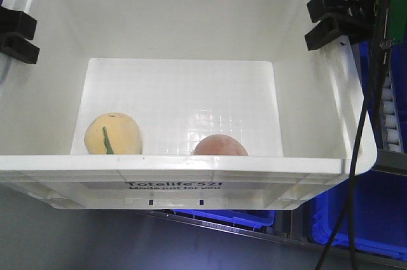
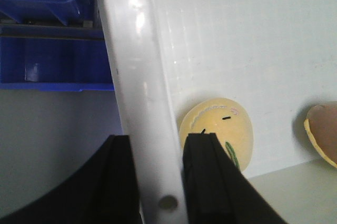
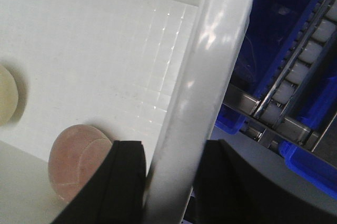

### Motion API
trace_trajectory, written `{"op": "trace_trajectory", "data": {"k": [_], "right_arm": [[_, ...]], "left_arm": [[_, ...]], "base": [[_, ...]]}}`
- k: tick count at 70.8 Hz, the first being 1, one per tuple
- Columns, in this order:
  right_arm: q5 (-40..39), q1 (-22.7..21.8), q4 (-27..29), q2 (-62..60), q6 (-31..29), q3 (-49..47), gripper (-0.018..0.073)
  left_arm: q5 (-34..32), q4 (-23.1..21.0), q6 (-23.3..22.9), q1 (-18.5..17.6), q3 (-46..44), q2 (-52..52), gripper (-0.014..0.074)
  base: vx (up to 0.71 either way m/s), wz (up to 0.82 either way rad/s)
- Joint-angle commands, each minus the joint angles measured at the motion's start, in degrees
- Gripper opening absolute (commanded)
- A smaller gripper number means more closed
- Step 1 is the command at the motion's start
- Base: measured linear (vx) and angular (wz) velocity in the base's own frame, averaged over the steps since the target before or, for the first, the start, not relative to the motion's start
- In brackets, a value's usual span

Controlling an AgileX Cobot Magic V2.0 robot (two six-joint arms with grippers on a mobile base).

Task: Place moving items into box and shelve
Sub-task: 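Carry the crate with both grippers up to the blue-bin shelf rack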

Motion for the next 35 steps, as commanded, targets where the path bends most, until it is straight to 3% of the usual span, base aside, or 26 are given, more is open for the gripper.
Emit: {"op": "trace_trajectory", "data": {"k": [1,35], "right_arm": [[-4.41,-0.08,3.78,-2.6,-1.52,-2.16,-0.0011],[-4.36,-0.08,3.78,-2.6,-1.52,-2.16,-0.0011]], "left_arm": [[-5.58,-3.26,0.47,-0.14,-2.52,-2.22,-0.0017],[-5.58,-3.26,0.47,-0.14,-2.52,-2.22,-0.0017]], "base": [[0.14,-0.06],[0.13,-0.15]]}}
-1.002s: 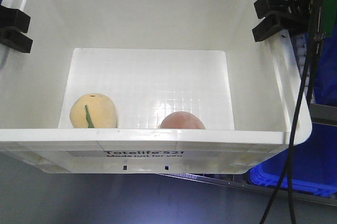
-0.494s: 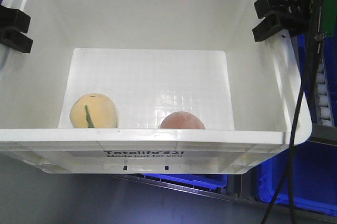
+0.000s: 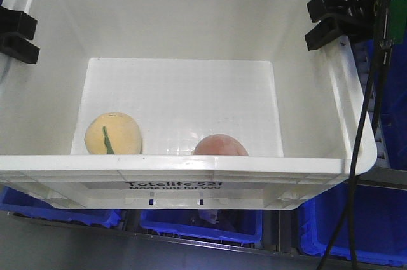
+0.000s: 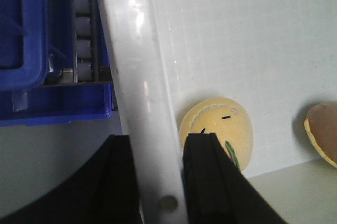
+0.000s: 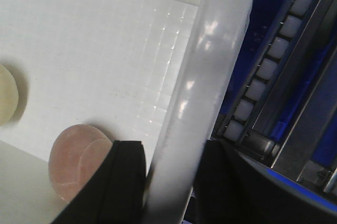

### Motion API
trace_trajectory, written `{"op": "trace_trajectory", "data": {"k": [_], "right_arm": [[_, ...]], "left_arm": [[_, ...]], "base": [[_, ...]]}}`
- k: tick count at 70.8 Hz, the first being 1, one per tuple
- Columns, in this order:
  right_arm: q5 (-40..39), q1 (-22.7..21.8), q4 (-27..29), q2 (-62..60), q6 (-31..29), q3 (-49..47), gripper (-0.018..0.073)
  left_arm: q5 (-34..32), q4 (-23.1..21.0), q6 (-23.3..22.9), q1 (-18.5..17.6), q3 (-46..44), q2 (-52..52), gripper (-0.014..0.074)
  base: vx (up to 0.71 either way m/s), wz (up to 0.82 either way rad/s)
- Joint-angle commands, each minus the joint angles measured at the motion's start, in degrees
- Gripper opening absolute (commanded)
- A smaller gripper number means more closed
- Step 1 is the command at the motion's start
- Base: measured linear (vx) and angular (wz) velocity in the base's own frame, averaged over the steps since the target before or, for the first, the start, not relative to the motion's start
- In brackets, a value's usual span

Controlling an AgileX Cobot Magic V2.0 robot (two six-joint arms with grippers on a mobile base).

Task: Place moving items into box and shelve
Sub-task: 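Carry the crate with both grippers up to the blue-bin shelf rack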

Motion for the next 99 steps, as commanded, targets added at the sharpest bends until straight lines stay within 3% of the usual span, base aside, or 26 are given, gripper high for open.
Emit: {"op": "trace_trajectory", "data": {"k": [1,99], "right_arm": [[-4.36,-0.08,3.78,-2.6,-1.52,-2.16,-0.0011],[-4.36,-0.08,3.78,-2.6,-1.52,-2.16,-0.0011]], "left_arm": [[-5.53,-3.26,0.47,-0.14,-2.52,-2.22,-0.0017],[-5.53,-3.26,0.47,-0.14,-2.52,-2.22,-0.0017]], "base": [[0.1,-0.24],[0.04,-0.14]]}}
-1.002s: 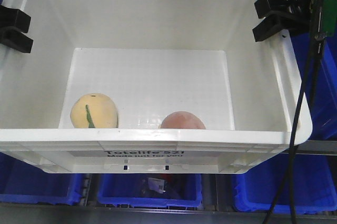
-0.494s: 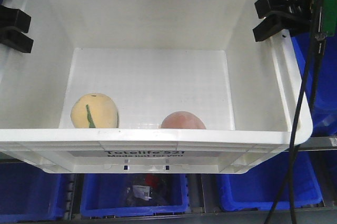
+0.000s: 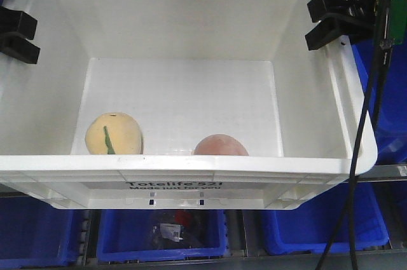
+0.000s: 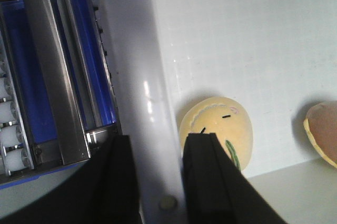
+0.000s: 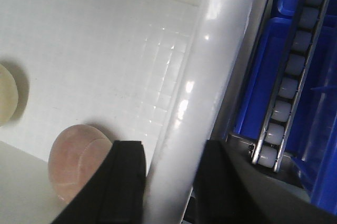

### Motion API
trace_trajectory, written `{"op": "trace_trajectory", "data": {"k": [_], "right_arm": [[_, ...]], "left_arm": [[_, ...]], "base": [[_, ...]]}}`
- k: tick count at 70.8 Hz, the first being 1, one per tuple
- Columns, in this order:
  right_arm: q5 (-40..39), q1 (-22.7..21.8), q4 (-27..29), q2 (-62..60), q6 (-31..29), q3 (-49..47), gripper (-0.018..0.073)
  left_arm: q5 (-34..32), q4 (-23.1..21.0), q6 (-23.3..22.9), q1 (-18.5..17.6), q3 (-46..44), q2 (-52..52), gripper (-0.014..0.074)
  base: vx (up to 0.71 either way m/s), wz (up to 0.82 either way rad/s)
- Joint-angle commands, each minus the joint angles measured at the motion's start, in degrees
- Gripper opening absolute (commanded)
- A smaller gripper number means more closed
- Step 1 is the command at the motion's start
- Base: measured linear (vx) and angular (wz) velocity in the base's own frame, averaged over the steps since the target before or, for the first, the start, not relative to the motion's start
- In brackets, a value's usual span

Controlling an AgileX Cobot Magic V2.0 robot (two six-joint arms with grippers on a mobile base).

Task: Place moving items into box and shelve
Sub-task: 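Carry the crate with both grippers up to the blue-bin shelf rack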

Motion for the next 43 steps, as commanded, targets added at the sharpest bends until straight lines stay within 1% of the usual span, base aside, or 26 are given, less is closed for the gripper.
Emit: {"op": "trace_trajectory", "data": {"k": [1,43], "right_arm": [[-4.36,-0.08,3.84,-2.6,-1.52,-2.16,-0.0011],[-4.41,-0.08,3.89,-2.6,-1.52,-2.16,-0.0011]], "left_arm": [[-5.53,-3.12,0.47,-0.14,-2.52,-2.22,-0.0017],[-6.15,-3.12,0.47,-0.14,-2.52,-2.22,-0.0017]], "base": [[0.0,0.0],[0.0,0.0]]}}
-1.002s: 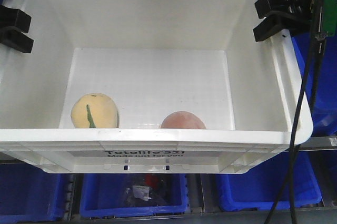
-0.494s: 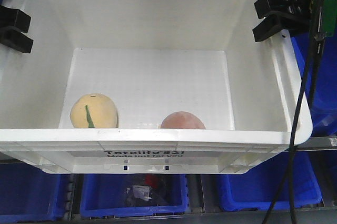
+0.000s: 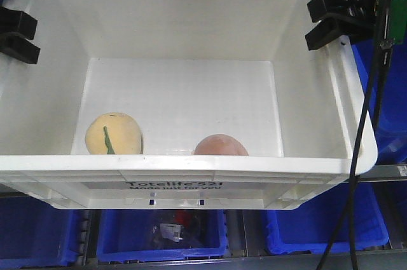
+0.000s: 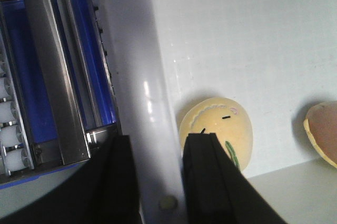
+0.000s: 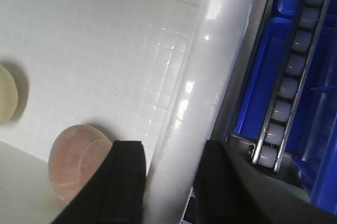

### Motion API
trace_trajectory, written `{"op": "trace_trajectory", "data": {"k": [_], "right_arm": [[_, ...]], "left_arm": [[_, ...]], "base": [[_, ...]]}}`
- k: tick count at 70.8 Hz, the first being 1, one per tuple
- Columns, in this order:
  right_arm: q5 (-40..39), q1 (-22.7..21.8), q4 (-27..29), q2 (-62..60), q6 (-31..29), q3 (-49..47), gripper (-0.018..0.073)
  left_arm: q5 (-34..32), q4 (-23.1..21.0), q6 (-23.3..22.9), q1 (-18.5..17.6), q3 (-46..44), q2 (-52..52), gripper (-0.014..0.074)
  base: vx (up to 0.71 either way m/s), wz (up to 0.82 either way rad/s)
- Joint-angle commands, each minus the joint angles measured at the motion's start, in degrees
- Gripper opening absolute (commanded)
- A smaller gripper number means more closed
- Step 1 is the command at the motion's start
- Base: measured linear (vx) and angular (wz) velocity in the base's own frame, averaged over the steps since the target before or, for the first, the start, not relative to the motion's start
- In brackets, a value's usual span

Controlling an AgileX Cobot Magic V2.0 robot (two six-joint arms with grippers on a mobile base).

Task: Place moving items into box and shelve
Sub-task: 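Carry the crate with both grippers up to the blue-bin shelf rack, then lower the crate with both grippers onto the roller shelf lane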

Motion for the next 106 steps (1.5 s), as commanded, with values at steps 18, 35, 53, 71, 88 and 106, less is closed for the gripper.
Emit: {"op": "trace_trajectory", "data": {"k": [18,35,53,71,88,106], "right_arm": [[-4.47,-0.08,5.19,-2.6,-1.52,-2.16,-0.0011],[-4.85,-0.08,7.13,-2.43,-2.77,-2.16,-0.0011],[-11.69,-0.08,9.04,-2.43,-5.54,-1.97,-0.0011],[-14.93,-0.08,9.69,-2.43,-7.1,-1.55,-0.0011],[-21.53,-0.08,11.47,-2.43,-9.35,5.87,-0.0011],[-29.07,-0.08,19.92,-2.32,-18.3,9.36,-0.0011]], "left_arm": [[-5.53,-3.16,0.47,-0.14,-2.52,-2.22,-0.0017],[-5.33,-3.09,0.52,-0.14,-2.52,-1.64,-0.0017],[-11.56,-2.48,0.98,-0.14,-2.52,-1.64,-0.0017],[-15.46,0.15,0.99,-0.14,2.13,-1.7,-0.0017],[-19.15,-0.91,0.93,-0.14,6.21,-1.7,-0.0017],[-22.44,0.1,1.96,-0.14,6.15,-1.7,-0.0017]], "base": [[0.0,0.0],[0.0,0.0],[0.0,0.0],[0.0,0.0],[0.0,0.0],[0.0,0.0]]}}
